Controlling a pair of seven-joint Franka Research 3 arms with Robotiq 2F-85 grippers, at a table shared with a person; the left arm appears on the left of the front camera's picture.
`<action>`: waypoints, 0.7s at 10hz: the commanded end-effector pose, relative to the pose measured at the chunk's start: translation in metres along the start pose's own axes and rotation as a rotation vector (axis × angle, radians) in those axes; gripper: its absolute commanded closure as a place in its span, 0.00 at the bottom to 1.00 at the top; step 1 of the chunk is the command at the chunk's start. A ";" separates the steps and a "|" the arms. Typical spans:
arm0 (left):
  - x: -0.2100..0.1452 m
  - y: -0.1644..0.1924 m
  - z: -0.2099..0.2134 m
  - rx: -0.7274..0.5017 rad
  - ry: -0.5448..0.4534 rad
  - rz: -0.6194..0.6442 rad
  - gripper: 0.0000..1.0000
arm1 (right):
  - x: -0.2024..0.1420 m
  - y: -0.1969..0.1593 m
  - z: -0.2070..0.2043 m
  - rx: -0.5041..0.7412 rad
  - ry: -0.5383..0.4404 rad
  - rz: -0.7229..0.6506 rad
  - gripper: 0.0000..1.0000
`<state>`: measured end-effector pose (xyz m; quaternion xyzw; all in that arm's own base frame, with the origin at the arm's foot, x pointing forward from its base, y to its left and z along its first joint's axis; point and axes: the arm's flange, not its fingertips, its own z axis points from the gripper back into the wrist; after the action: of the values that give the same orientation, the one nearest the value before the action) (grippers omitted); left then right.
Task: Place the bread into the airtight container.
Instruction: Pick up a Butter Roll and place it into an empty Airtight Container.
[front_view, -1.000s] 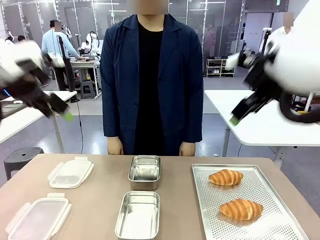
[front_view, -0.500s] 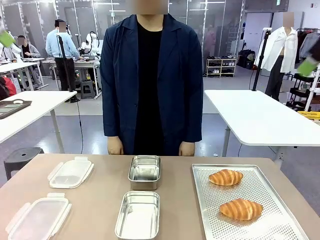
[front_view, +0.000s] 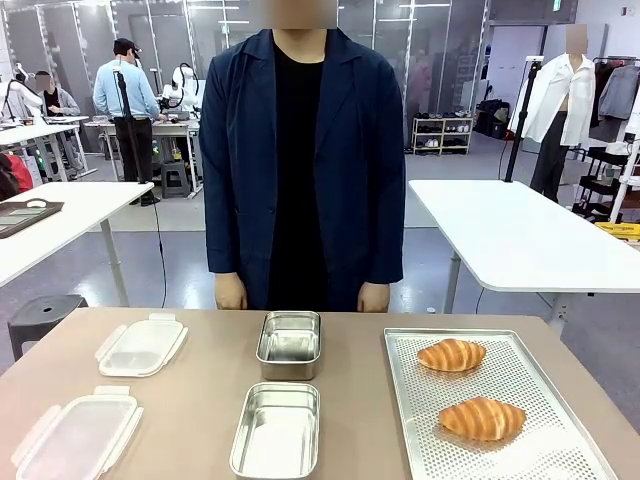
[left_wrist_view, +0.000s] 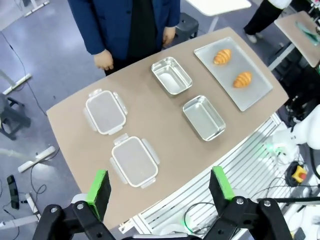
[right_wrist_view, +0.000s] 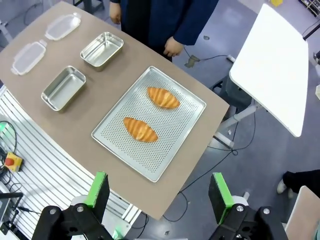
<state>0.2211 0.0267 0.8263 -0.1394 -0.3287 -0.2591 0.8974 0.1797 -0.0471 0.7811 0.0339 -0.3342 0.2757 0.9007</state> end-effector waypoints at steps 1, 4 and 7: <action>-0.026 0.007 -0.001 -0.014 -0.016 0.018 0.00 | -0.008 -0.003 -0.012 -0.005 0.028 0.000 0.00; -0.053 0.016 0.004 -0.022 -0.040 0.036 0.00 | -0.011 -0.007 -0.018 -0.005 0.044 -0.016 0.00; -0.037 0.014 0.009 0.004 -0.024 0.051 0.00 | -0.007 -0.002 -0.012 0.001 0.026 -0.015 0.00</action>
<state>0.1984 0.0589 0.8020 -0.1490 -0.3354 -0.2304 0.9012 0.1845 -0.0490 0.7672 0.0324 -0.3204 0.2689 0.9077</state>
